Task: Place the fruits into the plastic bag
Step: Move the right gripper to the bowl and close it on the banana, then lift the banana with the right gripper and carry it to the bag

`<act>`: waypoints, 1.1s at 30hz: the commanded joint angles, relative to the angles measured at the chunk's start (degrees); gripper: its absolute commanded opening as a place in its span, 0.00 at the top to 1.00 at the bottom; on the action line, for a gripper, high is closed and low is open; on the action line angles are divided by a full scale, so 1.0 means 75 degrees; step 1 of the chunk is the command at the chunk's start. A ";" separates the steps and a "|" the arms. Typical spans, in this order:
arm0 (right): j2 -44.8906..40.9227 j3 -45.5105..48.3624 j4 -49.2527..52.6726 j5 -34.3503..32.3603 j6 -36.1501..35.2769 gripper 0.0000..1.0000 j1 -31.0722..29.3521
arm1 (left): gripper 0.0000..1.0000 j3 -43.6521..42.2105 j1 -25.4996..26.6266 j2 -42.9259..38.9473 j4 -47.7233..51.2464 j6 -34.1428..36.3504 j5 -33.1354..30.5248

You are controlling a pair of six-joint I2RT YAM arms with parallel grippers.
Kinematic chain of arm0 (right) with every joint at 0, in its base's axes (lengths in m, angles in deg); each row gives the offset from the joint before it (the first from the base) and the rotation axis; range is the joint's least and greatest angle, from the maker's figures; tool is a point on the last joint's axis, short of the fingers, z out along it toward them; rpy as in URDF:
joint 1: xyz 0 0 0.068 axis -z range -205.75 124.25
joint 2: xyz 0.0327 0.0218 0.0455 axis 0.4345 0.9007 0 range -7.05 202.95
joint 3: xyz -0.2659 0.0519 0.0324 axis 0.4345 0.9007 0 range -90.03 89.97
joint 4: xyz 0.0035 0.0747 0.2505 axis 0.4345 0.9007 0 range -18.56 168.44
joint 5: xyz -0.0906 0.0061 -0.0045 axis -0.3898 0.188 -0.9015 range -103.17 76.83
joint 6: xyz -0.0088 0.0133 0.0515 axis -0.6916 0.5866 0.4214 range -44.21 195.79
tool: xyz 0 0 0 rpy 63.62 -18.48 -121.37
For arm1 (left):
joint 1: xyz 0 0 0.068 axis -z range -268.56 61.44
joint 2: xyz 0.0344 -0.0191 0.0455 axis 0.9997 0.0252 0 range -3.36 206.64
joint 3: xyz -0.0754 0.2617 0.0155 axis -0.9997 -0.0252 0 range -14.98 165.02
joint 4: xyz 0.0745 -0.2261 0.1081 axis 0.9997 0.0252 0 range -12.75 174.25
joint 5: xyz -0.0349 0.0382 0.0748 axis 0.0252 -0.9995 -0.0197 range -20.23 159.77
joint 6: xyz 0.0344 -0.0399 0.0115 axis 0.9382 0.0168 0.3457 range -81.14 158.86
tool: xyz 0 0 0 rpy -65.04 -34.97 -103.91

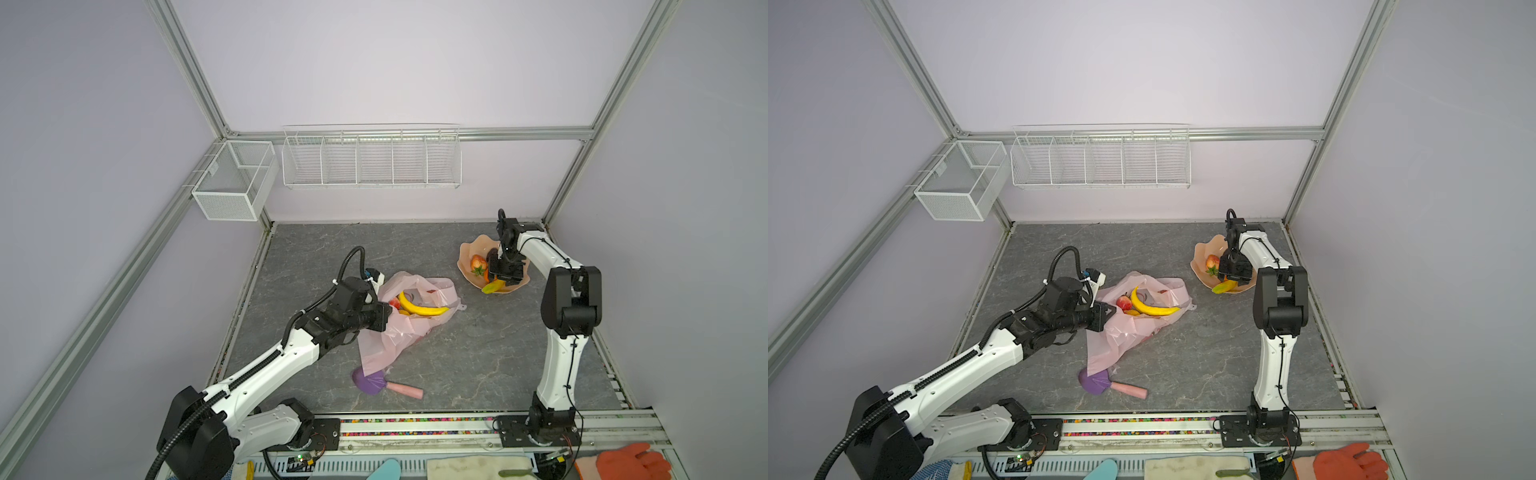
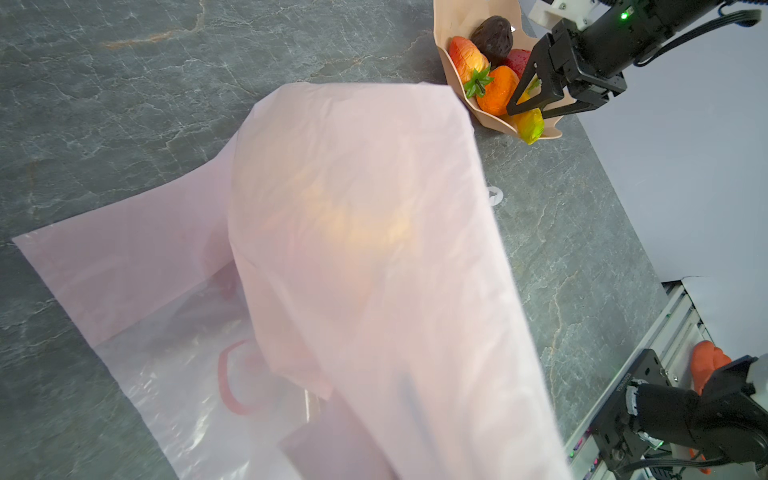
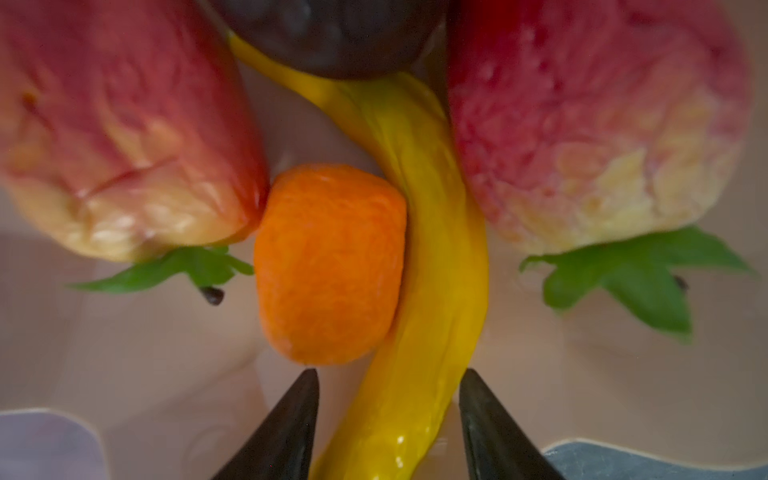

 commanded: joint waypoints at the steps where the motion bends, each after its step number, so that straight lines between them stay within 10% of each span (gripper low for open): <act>1: 0.0220 -0.0265 -0.0044 -0.0084 -0.0122 0.51 0.0053 | 1.00 0.0222 0.0027 -0.0020 0.0050 0.0108 -0.0074; 14: -0.0325 -0.0681 0.0476 -0.0037 -0.0248 0.74 0.0055 | 1.00 0.0195 0.0027 -0.0127 0.0097 0.0085 -0.0133; 33: -0.1628 -0.0526 0.0692 -0.0028 -0.0511 0.76 0.0046 | 1.00 0.0248 0.0027 0.0004 -0.0047 0.0139 0.0038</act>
